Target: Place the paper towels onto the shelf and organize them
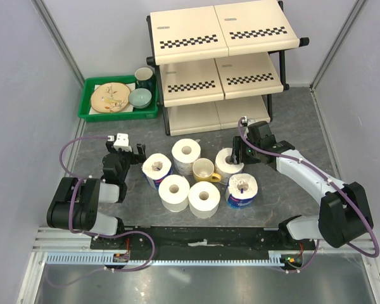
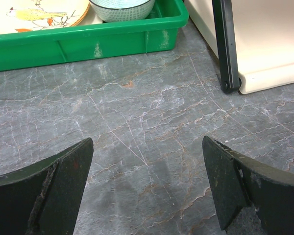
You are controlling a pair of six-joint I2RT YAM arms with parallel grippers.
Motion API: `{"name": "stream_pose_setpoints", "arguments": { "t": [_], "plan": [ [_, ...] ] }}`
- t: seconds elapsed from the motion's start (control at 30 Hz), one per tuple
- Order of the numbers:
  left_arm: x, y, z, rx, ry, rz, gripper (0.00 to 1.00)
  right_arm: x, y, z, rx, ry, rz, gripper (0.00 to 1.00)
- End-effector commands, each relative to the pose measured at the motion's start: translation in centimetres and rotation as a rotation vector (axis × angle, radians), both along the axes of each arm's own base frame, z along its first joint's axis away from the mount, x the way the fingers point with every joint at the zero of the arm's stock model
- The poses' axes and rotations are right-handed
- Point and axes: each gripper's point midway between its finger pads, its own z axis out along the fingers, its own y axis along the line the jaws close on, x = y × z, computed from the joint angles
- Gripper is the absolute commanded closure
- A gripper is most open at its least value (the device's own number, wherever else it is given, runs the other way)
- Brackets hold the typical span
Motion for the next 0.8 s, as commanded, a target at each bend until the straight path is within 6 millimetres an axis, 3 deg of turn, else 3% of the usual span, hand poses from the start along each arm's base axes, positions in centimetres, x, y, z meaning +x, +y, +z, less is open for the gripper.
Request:
{"name": "stream_pose_setpoints", "arguments": {
  "t": [0.0, 0.23, 0.4, 0.5, 0.6, 0.77],
  "plan": [
    [0.5, -0.1, 1.5, 0.015, -0.057, -0.01, 0.0, -0.3, -1.1, -0.7, -0.061, 0.022, -0.02, 0.4],
    [0.5, -0.1, 1.6, 0.016, -0.059, -0.01, 0.0, 0.2, -1.1, 1.1, -0.042, -0.032, -0.037, 0.6],
    [0.5, -0.1, 1.5, 0.016, -0.057, -0.01, 0.01, 0.8, -1.2, 3.9, -0.018, -0.111, -0.061, 0.7],
    [0.5, -0.1, 1.6, 0.016, -0.059, -0.01, 0.0, 1.7, -2.5, 6.2, -0.046, -0.18, -0.136, 0.78],
    [0.5, -0.1, 1.6, 0.015, -0.059, -0.01, 0.0, 2.7, -4.1, 9.8, -0.065, -0.277, -0.23, 0.8],
    [0.5, -0.1, 1.6, 0.018, -0.059, -0.01, 0.0, 4.0, -5.9, 18.2, -0.055, -0.47, -0.338, 0.8]
  ]
}}
